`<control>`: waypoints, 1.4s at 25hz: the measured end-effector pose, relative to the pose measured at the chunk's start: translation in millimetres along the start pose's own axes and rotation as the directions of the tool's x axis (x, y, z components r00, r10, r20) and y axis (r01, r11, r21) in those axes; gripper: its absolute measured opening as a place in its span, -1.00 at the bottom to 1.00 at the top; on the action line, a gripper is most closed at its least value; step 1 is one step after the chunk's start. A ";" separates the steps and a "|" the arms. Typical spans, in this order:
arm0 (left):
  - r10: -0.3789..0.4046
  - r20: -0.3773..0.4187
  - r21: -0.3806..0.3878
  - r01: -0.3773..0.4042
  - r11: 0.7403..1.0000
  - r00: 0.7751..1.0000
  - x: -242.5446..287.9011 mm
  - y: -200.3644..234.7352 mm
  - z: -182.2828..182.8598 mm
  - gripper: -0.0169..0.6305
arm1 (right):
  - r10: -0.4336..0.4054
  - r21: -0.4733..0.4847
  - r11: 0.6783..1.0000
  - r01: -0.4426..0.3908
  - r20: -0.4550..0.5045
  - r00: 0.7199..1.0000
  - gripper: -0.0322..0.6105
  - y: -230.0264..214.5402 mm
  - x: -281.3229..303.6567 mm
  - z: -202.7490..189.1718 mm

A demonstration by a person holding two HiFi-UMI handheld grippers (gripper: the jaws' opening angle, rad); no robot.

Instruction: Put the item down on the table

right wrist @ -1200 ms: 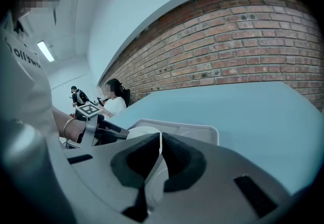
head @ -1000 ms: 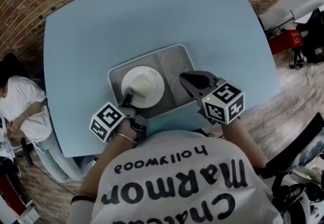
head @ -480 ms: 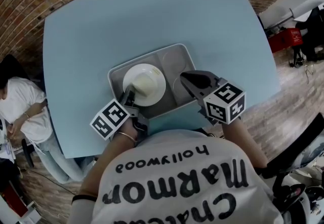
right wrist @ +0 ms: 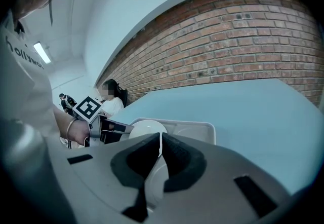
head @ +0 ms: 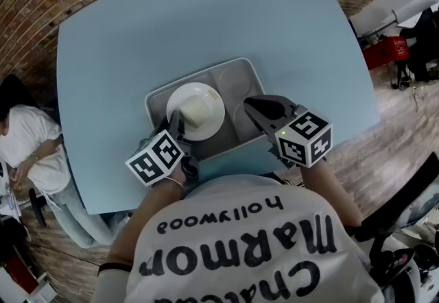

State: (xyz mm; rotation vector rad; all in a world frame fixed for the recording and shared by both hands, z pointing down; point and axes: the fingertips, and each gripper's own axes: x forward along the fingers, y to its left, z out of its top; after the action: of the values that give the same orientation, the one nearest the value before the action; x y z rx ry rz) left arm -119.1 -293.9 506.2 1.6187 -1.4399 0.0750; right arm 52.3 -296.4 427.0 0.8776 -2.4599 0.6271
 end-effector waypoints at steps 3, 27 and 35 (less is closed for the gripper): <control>0.006 0.007 0.032 -0.006 0.999 1.000 0.2 -0.2 1.8 -0.75 | 0.002 0.003 1.000 -0.002 -0.001 1.000 -0.84 0.1 -0.2 -1.2; -0.020 0.116 0.515 -0.043 0.856 0.993 -1.9 -26.3 17.8 -0.50 | 0.018 0.000 1.000 -0.018 0.007 1.000 -0.84 2.8 0.5 -0.1; -0.022 0.112 0.495 -0.037 0.868 0.993 -0.8 -26.5 16.5 -0.50 | 0.012 0.000 1.000 -0.012 0.012 1.000 -0.84 1.1 -3.0 -1.2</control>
State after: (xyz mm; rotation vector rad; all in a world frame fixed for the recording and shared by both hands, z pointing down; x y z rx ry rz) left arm -106.4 -307.5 481.0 2.0612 -1.6015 0.3942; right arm 54.0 -293.6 426.0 0.8700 -2.4770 0.6281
